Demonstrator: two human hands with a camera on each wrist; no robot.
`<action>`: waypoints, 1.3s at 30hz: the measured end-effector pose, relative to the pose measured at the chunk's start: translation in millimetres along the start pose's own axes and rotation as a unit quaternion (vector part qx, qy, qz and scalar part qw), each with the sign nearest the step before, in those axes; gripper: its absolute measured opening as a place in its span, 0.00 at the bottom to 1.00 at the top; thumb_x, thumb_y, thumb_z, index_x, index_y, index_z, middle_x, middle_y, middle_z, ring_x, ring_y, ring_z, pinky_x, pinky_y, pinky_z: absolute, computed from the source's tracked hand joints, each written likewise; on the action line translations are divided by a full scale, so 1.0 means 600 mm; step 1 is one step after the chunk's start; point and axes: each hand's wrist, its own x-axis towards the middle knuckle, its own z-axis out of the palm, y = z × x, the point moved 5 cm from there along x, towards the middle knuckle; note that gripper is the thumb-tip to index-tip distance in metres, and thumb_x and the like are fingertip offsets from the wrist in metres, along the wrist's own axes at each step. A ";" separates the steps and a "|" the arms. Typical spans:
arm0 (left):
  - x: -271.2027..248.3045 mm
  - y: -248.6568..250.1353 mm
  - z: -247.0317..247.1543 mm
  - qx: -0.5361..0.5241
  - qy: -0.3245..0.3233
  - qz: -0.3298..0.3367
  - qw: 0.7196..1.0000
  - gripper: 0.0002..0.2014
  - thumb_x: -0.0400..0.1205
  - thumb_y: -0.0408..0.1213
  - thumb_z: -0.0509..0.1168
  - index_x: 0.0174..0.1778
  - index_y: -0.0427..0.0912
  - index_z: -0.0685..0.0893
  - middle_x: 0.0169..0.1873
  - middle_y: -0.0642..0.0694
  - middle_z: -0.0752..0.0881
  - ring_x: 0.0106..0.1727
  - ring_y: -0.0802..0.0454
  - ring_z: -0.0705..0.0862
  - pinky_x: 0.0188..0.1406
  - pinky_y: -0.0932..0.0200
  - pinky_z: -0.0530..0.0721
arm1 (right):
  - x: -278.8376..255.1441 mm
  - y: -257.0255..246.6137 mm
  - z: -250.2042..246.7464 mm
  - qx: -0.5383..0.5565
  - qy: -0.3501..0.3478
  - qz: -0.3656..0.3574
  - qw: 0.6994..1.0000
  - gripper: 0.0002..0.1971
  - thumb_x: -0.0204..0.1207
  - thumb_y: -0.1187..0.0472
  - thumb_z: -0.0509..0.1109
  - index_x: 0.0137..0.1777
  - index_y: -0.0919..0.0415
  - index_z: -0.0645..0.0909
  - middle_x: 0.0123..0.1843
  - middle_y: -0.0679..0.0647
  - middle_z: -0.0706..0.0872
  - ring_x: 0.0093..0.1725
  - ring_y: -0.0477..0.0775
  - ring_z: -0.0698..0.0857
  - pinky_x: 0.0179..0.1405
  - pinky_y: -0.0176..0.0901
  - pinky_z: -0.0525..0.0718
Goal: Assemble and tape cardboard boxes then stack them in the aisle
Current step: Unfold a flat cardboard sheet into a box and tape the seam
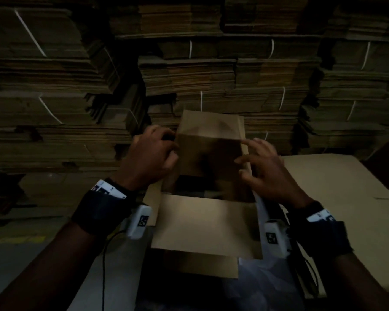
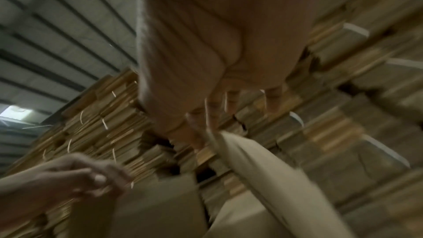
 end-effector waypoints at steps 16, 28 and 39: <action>-0.131 -0.063 0.192 -0.172 -0.298 -0.264 0.901 0.65 0.52 0.80 0.76 0.81 0.49 0.63 0.73 0.47 0.78 0.71 0.43 0.80 0.66 0.45 0.83 | -0.109 0.121 0.134 0.020 -0.244 0.293 0.924 0.80 0.41 0.17 0.81 0.89 0.46 0.41 0.86 0.58 0.67 0.81 0.62 0.72 0.76 0.63 0.76; -0.187 -0.004 0.251 -0.221 -0.088 -0.308 0.921 0.54 0.70 0.70 0.74 0.87 0.47 0.61 0.72 0.41 0.83 0.69 0.39 0.83 0.61 0.43 0.85 | -0.106 0.107 0.109 -0.087 -0.191 0.290 0.934 0.53 0.74 0.39 0.79 0.89 0.53 0.48 0.71 0.65 0.81 0.67 0.69 0.82 0.63 0.63 0.82; -0.270 -0.012 0.250 -0.264 -0.074 -0.356 0.893 0.62 0.64 0.83 0.59 0.89 0.50 0.51 0.89 0.46 0.51 0.89 0.46 0.50 0.84 0.40 0.62 | 0.033 -0.130 0.205 0.001 -0.251 0.064 0.966 0.19 0.85 0.42 0.65 0.67 0.54 0.83 0.60 0.56 0.89 0.60 0.59 0.86 0.59 0.55 0.84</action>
